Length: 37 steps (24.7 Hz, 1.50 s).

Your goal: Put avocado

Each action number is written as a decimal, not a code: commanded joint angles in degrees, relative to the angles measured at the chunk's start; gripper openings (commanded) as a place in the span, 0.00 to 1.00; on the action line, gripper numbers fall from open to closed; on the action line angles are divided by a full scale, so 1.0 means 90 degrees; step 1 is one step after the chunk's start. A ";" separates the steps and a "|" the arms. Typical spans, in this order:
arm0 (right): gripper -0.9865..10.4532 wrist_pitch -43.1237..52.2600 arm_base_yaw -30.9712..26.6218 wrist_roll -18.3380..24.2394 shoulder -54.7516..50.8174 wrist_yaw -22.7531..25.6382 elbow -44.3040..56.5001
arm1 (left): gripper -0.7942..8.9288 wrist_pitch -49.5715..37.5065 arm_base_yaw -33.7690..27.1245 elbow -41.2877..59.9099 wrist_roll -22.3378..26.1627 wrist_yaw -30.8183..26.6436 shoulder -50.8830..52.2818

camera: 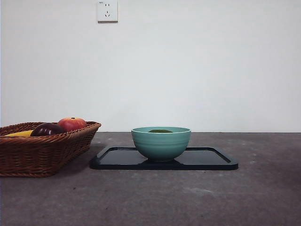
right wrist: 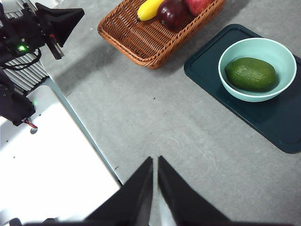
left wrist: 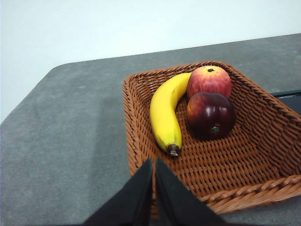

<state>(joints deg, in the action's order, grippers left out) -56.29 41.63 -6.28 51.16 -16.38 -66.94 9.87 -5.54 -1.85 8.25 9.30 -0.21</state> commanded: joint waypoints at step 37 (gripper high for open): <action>0.09 0.6246 -0.4974 0.0151 -0.5149 0.0777 0.6300 | 0.09 0.0053 -0.0007 0.0131 -0.0019 0.0012 0.0002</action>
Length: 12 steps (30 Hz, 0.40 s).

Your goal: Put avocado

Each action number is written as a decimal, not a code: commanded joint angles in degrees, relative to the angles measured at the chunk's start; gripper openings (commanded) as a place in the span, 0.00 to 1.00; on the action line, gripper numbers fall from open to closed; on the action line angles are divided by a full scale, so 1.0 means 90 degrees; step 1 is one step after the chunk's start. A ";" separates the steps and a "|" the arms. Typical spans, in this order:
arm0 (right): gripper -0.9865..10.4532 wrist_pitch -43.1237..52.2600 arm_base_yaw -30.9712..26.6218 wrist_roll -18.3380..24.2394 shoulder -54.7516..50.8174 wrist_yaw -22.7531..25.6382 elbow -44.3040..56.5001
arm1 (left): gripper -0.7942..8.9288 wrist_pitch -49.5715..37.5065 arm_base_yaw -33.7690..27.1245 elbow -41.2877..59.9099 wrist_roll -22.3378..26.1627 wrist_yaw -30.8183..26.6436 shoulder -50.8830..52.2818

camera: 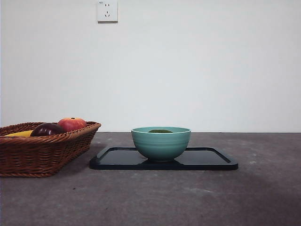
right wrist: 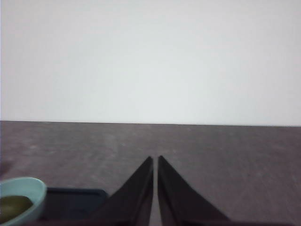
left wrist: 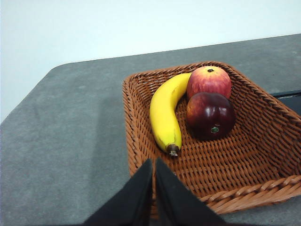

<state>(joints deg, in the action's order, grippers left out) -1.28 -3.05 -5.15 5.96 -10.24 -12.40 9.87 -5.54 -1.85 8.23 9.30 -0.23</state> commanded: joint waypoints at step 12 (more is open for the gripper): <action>0.09 0.0134 -0.0010 -0.0024 -0.0639 0.0151 0.1314 | 0.09 0.0053 -0.0007 0.0131 -0.0017 0.0012 0.0005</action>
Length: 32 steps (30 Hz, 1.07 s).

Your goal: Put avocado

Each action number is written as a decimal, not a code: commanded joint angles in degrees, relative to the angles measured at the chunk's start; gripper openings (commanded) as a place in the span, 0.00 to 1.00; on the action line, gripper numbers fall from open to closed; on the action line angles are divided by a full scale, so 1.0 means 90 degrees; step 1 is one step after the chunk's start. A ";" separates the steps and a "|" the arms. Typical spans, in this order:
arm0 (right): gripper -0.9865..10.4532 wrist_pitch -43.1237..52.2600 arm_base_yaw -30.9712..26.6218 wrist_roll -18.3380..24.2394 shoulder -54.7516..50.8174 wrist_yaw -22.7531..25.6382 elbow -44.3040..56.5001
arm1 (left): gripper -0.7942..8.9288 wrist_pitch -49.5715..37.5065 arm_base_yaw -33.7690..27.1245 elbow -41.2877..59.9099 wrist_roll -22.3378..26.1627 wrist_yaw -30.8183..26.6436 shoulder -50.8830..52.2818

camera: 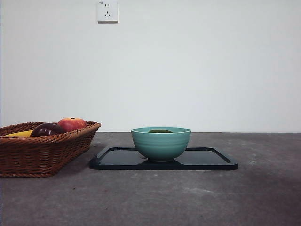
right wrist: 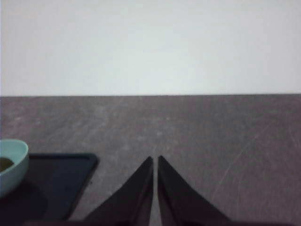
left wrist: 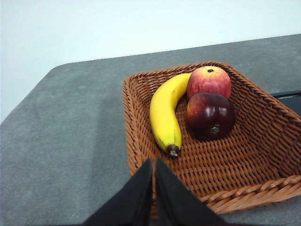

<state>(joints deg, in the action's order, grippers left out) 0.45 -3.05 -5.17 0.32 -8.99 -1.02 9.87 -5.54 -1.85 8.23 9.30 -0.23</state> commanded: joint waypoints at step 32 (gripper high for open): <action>0.09 -0.1039 -0.0005 -0.0355 -0.0012 0.0005 0.0046 | 0.09 0.0053 -0.0007 0.0131 -0.0019 0.0012 0.0005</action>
